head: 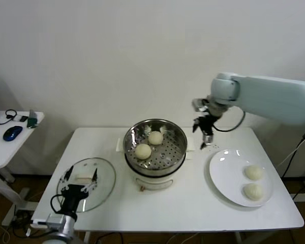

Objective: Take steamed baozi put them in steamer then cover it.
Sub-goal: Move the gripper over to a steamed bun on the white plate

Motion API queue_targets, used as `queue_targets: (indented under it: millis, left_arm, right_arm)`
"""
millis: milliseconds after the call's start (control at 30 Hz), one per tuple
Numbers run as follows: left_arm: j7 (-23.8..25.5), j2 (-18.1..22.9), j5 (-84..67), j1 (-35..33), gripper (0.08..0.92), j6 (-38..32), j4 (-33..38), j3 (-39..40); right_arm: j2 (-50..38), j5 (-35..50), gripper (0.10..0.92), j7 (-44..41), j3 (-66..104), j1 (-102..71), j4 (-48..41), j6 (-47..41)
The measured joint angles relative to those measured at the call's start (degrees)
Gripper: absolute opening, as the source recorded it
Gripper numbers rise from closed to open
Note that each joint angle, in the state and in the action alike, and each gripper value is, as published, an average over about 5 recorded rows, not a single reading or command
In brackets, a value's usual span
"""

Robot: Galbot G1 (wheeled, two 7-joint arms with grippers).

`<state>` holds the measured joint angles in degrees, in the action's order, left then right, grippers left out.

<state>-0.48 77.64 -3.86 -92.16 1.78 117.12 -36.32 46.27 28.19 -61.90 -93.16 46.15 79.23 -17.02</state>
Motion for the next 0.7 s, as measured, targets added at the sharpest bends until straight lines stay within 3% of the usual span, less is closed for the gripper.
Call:
queue_targets:
  millis: [300,700]
  left_arm:
    - [-0.6,0.5,0.3,0.0,0.823,1.5,0.7,0.3]
    - [-1.2,1.6,1.5,0.1,0.823,2.5,1.0,0.7]
  right_arm:
    - [-13.5,-13.2,0.823,-0.6,6.9,-11.3,2.9,1.8]
    - [-18.2,-24.1,0.823,-0.9,19.5,-28.5,-0.8,2.9]
